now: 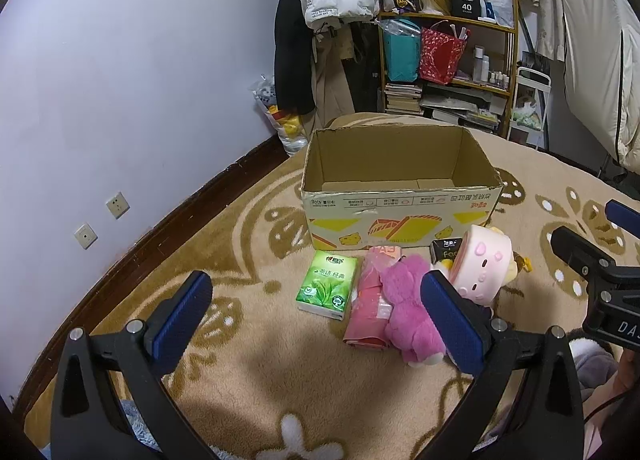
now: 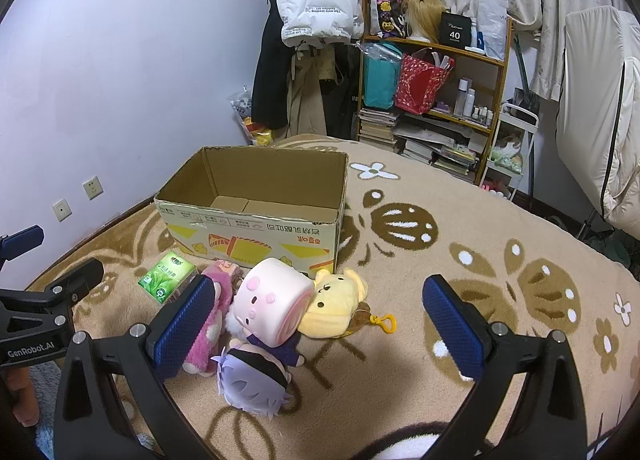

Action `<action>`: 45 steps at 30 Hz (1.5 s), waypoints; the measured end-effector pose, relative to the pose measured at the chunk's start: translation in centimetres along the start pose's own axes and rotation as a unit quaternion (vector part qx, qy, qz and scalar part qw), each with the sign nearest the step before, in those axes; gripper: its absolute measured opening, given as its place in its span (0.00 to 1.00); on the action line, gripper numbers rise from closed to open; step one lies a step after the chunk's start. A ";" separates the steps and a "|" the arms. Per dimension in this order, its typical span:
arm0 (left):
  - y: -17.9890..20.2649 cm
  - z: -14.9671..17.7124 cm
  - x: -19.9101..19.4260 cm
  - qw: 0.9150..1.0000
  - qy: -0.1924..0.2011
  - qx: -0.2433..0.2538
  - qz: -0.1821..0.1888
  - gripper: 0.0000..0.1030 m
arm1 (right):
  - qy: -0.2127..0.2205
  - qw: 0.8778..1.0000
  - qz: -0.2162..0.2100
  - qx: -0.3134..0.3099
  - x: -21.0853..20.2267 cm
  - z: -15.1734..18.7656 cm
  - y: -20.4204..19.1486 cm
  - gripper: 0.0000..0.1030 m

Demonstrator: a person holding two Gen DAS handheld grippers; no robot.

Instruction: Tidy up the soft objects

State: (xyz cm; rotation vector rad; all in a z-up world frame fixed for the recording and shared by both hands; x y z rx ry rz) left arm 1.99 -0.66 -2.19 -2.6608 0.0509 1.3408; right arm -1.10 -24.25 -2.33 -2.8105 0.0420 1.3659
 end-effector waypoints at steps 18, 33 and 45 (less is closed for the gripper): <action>0.0 0.1 0.0 1.000 -0.001 0.000 -0.001 1.00 | -0.001 1.000 0.000 0.000 0.0 0.0 0.0 1.00; 0.2 0.2 0.2 1.000 -0.004 0.001 -0.001 1.00 | -0.002 1.000 0.000 -0.001 0.1 0.0 0.0 1.00; 0.3 0.4 0.5 1.000 -0.008 0.001 0.000 1.00 | -0.003 1.000 0.000 -0.001 0.1 0.0 -0.1 1.00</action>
Point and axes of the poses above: each gripper's, at about its wrist camera, not at the fingertips, and x roughly the way its jaws point, y to its right, z to its underside, the point moved 3 cm from there along x, roughly the way its jaws point, and after that the axes turned 13 degrees about -y, right-handed, at the moved point
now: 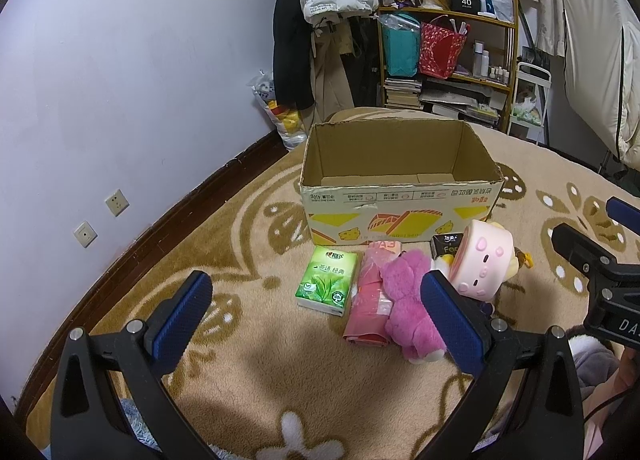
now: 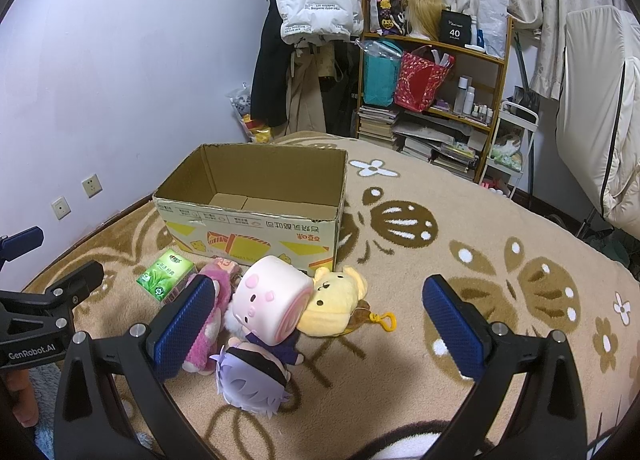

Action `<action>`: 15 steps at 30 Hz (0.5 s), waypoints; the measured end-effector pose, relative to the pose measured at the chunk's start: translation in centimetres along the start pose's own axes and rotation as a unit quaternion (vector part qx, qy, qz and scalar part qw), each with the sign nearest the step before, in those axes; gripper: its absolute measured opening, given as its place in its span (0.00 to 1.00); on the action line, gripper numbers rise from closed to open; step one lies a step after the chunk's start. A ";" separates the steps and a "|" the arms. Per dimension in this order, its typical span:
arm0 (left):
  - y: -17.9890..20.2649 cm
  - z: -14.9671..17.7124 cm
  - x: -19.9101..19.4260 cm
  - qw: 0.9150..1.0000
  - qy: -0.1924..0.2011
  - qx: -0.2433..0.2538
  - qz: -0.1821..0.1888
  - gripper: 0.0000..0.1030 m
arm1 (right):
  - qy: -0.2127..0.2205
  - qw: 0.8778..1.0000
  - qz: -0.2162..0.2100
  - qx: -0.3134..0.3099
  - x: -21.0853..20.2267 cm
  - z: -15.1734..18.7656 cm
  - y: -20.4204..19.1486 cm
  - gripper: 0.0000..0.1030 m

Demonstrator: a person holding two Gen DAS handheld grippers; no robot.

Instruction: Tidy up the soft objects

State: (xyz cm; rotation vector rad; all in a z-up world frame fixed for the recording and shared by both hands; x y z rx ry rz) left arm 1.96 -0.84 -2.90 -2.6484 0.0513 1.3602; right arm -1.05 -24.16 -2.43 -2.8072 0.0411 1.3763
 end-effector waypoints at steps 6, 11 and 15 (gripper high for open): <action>0.0 0.0 0.0 1.000 0.000 0.000 0.000 1.00 | 0.000 1.000 0.000 0.000 0.0 0.0 0.0 1.00; -0.1 0.0 0.1 1.000 -0.001 0.001 -0.001 1.00 | -0.001 1.000 0.001 0.000 0.2 0.2 0.1 1.00; -0.1 -0.1 0.1 1.000 -0.002 0.001 0.000 1.00 | -0.001 1.000 0.001 0.000 0.2 0.2 0.1 1.00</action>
Point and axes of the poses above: each gripper's, at about its wrist camera, not at the fingertips, and x roughly the way its jaws point, y to its right, z to its underside, the point moved 3 cm from there along x, roughly the way its jaws point, and after that the axes turned 13 degrees about -y, right-handed, at the moved point
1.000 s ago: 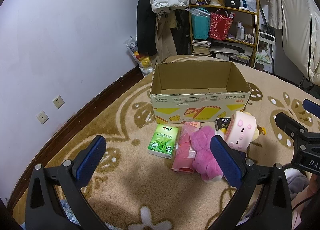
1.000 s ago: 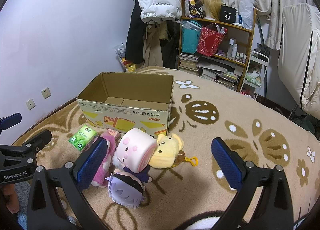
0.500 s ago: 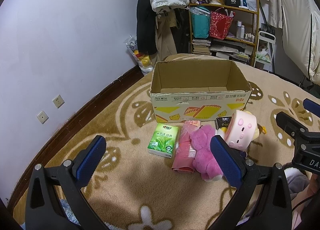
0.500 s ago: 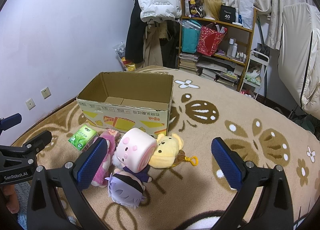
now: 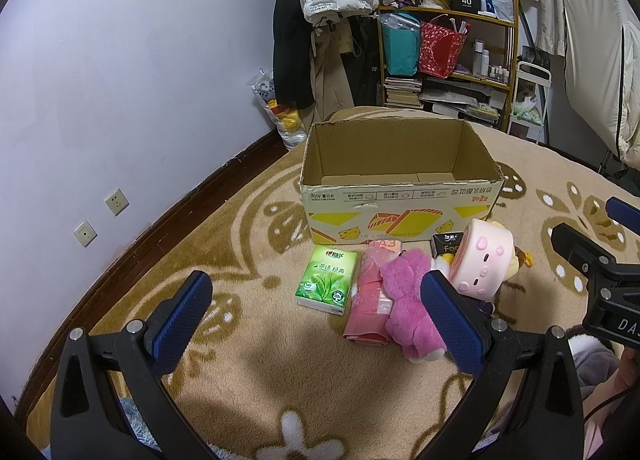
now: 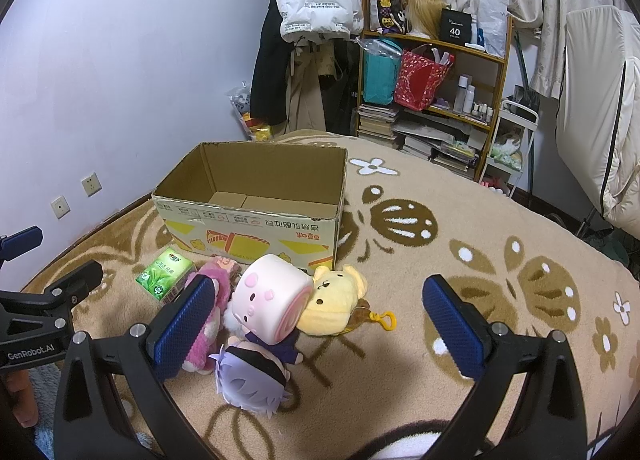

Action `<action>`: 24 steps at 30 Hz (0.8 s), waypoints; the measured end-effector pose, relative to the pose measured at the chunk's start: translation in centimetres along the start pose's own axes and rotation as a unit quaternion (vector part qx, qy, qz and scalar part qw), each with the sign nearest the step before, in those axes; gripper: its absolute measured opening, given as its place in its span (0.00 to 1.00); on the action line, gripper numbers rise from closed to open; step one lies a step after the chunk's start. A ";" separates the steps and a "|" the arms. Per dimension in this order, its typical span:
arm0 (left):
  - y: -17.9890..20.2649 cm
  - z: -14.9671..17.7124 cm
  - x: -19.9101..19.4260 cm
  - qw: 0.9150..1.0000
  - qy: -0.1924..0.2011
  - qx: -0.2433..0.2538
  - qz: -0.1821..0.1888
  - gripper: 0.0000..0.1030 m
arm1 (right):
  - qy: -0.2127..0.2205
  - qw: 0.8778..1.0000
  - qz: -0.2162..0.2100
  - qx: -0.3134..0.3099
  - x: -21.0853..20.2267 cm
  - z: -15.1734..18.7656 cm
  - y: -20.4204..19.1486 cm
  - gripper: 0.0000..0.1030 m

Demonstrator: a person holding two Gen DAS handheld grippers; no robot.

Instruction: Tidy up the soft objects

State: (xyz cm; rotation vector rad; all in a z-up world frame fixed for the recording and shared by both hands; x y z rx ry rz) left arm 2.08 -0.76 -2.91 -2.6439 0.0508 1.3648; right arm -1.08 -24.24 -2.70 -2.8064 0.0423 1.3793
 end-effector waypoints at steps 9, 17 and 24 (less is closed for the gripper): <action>-0.1 0.1 -0.3 1.000 0.003 -0.003 -0.001 1.00 | -0.001 1.000 0.000 0.000 -0.3 -0.4 0.0 1.00; -0.3 -0.3 -0.6 1.000 0.004 -0.005 -0.001 1.00 | -0.003 1.000 0.003 -0.006 0.6 0.1 -0.1 1.00; -1.3 -1.7 1.2 1.000 -0.019 -0.020 0.010 1.00 | -0.009 1.000 -0.021 0.012 1.0 -0.7 0.1 1.00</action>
Point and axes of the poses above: each gripper's, at about its wrist camera, not at the fingertips, and x roughly the way its jaws point, y to its right, z to its underside, the point moved 3 cm from there along x, roughly the way its jaws point, and after that the axes turned 13 degrees about -y, right-handed, at the moved point
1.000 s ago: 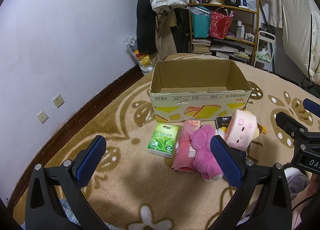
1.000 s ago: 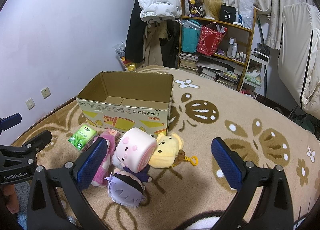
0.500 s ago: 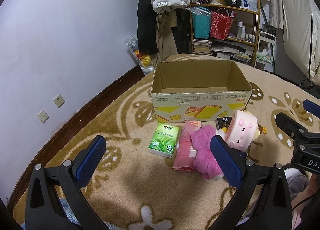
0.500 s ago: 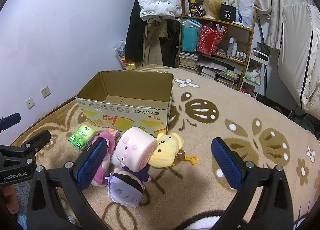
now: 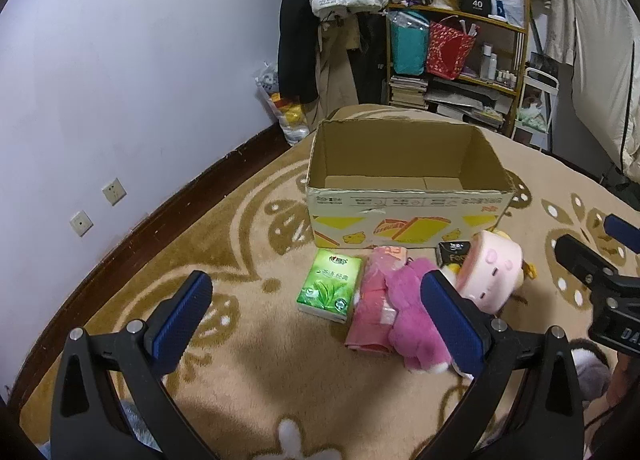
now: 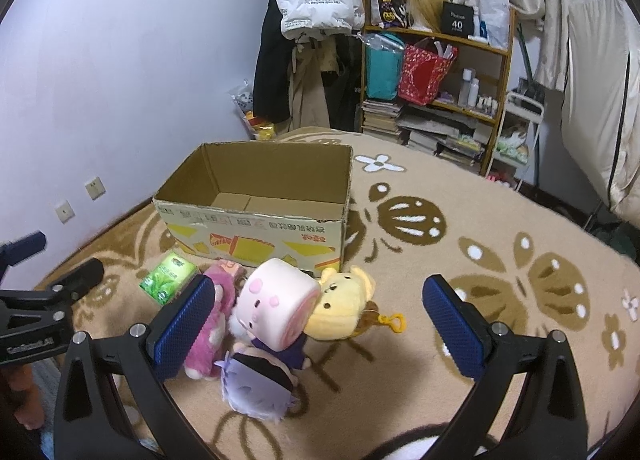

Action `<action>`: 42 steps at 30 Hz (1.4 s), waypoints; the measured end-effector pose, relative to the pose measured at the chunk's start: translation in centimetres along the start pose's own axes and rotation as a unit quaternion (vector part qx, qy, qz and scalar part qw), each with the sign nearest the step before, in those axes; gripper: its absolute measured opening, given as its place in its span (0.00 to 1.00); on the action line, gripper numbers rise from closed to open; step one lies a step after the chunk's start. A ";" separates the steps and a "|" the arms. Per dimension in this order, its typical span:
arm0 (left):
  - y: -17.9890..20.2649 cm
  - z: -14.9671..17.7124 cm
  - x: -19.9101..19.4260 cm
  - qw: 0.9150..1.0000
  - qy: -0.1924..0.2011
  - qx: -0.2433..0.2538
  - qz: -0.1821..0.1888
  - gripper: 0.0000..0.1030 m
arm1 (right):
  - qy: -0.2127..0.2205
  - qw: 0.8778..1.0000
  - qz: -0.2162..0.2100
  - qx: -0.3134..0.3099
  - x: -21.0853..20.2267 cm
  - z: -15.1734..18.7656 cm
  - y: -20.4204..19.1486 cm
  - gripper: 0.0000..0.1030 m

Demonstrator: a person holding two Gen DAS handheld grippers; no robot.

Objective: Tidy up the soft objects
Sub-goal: 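Grasp the green tissue pack with the left tool while the right tool grasps the marshmallow plush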

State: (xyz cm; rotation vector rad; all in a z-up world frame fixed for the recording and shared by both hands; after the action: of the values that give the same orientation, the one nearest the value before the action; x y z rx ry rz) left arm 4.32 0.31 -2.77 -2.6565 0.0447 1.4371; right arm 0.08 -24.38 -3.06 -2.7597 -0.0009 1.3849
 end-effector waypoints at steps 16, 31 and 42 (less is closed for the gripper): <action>-0.5 -4.0 5.4 0.999 -0.053 -0.001 -0.005 1.00 | -0.032 0.999 -0.030 -0.008 4.3 -2.8 -1.1 1.00; -1.1 -4.0 14.8 0.983 -0.181 -0.013 0.016 1.00 | -0.103 0.994 -0.046 -0.010 9.7 -3.2 -2.0 0.98; -0.6 -3.0 18.0 0.970 -0.241 0.001 0.013 1.00 | -0.156 0.987 -0.049 0.010 11.6 -2.2 -1.0 0.90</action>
State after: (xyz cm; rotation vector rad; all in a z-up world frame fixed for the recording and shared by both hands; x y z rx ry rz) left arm 16.69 1.07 -16.11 -2.2342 0.0351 2.0420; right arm 8.81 -23.20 -11.05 -2.4605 -0.1321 1.7595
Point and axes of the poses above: each gripper's, at about its wrist camera, not at the fingertips, and x roughly the way its jaws point, y to its right, z to its underside, the point moved 3 cm from there along x, roughly the way its jaws point, and after that the axes turned 13 degrees about -y, right-handed, at the moved point
